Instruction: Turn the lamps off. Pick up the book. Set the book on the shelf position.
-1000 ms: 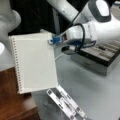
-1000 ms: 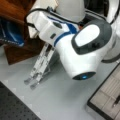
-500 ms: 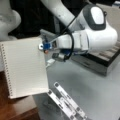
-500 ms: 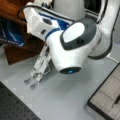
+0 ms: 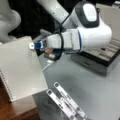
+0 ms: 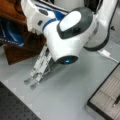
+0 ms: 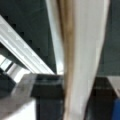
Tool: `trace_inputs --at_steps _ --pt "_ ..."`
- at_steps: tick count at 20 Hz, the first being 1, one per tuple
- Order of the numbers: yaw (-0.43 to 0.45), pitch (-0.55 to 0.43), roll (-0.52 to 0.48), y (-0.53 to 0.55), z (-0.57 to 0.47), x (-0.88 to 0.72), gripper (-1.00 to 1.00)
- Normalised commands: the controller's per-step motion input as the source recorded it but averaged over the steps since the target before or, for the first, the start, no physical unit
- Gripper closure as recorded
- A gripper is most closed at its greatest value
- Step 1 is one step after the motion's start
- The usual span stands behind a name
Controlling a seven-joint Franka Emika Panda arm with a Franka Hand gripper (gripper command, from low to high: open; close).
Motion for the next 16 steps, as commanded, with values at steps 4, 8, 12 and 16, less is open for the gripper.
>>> trace_inputs --at_steps 4,8,12,16 --pt "0.367 0.010 0.040 -0.28 0.03 -0.33 1.00" --pt "0.366 -0.005 -0.014 -0.20 0.03 -0.26 1.00" --pt "0.320 -0.016 -0.049 -0.14 0.03 -0.22 1.00" --pt "0.300 -0.024 -0.074 -0.14 0.04 -0.19 1.00"
